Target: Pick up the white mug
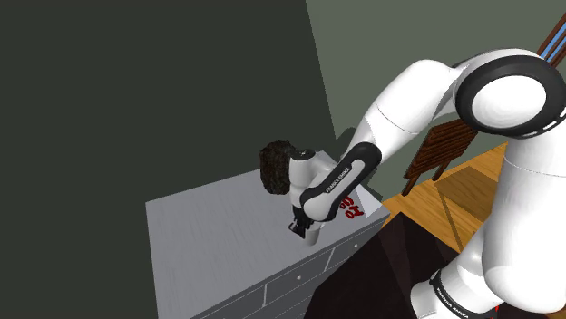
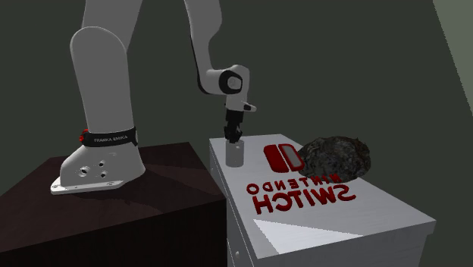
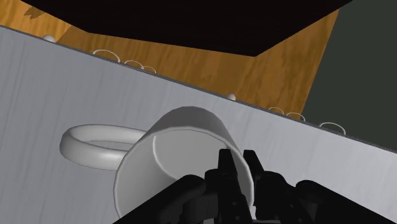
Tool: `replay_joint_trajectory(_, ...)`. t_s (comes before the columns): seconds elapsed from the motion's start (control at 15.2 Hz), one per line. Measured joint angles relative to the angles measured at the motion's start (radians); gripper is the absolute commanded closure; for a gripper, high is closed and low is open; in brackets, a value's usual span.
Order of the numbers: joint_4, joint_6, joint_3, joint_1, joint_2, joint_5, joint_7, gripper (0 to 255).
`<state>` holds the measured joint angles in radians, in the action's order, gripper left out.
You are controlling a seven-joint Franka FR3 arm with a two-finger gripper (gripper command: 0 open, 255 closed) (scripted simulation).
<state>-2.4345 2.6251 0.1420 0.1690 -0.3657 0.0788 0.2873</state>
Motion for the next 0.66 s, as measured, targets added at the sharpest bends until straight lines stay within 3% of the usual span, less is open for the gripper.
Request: replay_joint_trajectory(0.66, -0.017, -0.119, 0.023, -0.016, 0.137, -0.039, -0.028, 255)
